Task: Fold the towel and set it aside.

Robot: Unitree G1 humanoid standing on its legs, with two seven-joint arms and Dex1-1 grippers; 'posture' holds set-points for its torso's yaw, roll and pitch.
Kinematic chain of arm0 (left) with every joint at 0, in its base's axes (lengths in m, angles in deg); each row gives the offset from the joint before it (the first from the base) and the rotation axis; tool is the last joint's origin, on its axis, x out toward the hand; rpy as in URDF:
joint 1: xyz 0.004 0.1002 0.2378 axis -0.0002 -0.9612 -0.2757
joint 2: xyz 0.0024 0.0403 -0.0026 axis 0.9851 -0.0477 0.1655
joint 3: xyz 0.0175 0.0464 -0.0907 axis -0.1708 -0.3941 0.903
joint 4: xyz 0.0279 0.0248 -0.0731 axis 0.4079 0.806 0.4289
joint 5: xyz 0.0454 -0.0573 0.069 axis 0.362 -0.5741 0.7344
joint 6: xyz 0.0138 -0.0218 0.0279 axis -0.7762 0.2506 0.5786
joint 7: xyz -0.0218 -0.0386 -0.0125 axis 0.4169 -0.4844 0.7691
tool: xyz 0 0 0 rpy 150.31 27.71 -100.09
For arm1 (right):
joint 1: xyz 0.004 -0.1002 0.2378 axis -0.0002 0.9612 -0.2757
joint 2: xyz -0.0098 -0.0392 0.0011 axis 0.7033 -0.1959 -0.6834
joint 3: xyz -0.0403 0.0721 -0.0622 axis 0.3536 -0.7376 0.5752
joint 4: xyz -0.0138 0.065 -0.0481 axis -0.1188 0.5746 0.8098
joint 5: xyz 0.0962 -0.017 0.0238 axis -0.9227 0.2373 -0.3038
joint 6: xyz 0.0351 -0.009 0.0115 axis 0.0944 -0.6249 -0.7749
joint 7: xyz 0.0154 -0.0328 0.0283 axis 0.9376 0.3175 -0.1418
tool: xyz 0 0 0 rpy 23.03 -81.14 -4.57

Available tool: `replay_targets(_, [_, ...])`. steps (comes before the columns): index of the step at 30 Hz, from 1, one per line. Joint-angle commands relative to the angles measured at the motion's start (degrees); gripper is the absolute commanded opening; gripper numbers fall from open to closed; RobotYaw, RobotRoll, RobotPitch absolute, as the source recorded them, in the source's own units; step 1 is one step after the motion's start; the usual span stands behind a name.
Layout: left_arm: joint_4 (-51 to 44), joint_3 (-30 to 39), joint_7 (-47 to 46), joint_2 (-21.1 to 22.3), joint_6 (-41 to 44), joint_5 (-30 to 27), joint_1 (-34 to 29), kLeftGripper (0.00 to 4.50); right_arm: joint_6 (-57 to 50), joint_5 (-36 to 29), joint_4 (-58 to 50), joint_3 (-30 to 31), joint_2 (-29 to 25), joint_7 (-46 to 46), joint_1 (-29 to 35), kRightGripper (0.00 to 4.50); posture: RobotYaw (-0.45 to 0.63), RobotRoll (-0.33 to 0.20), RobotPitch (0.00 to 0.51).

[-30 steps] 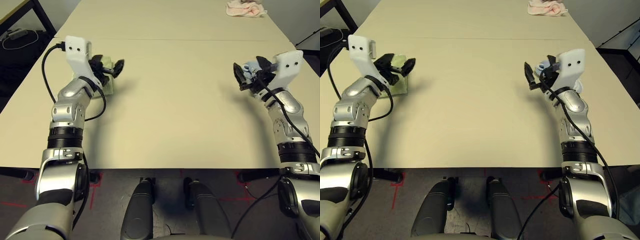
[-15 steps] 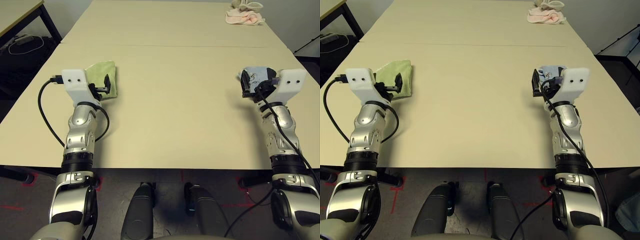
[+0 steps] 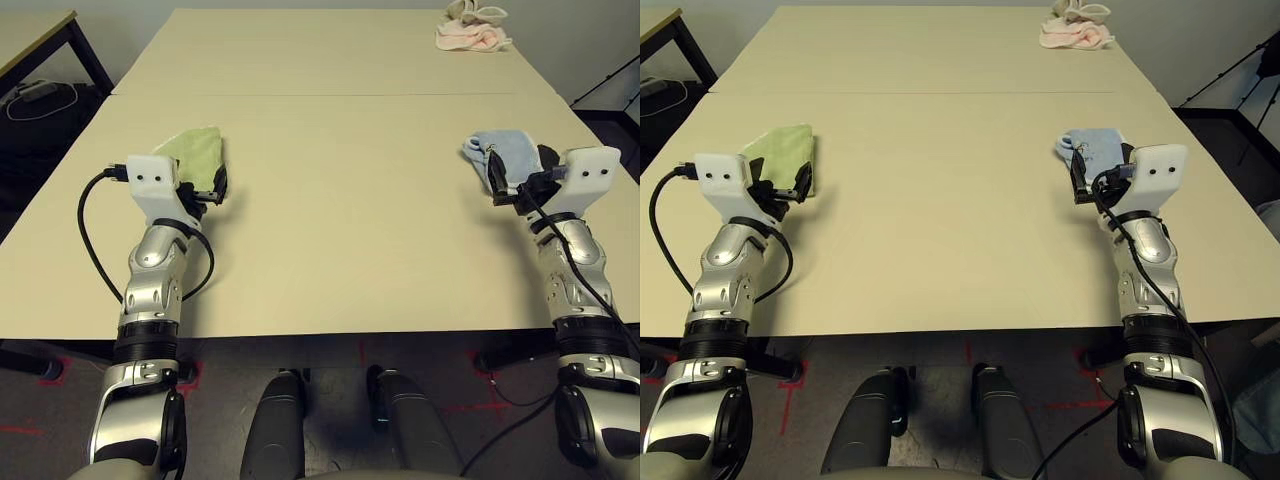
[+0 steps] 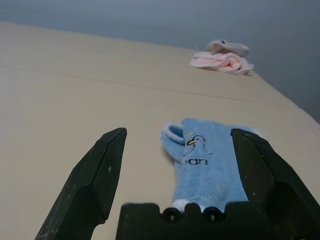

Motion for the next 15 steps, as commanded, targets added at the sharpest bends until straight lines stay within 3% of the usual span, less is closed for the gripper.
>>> replay_targets(1, [-0.89,1.07,-0.17,-0.18,0.90,-0.53,-1.49,4.47,-2.21,-1.71,-0.74,0.37,0.31,-2.24,-0.19,4.50,0.05,0.000,0.147])
replay_targets(7, [-1.31,2.08,-0.80,-0.71,-0.87,-0.40,-2.26,4.47,-2.52,-4.56,-0.54,-1.24,2.14,-3.15,-0.55,4.50,0.06,0.000,0.148])
replay_targets(15, [-0.88,2.77,-2.21,-0.77,-0.75,-0.03,-2.05,4.47,-4.55,-6.62,-1.96,-3.67,4.37,2.90,-0.54,4.50,0.06,0.000,0.149])
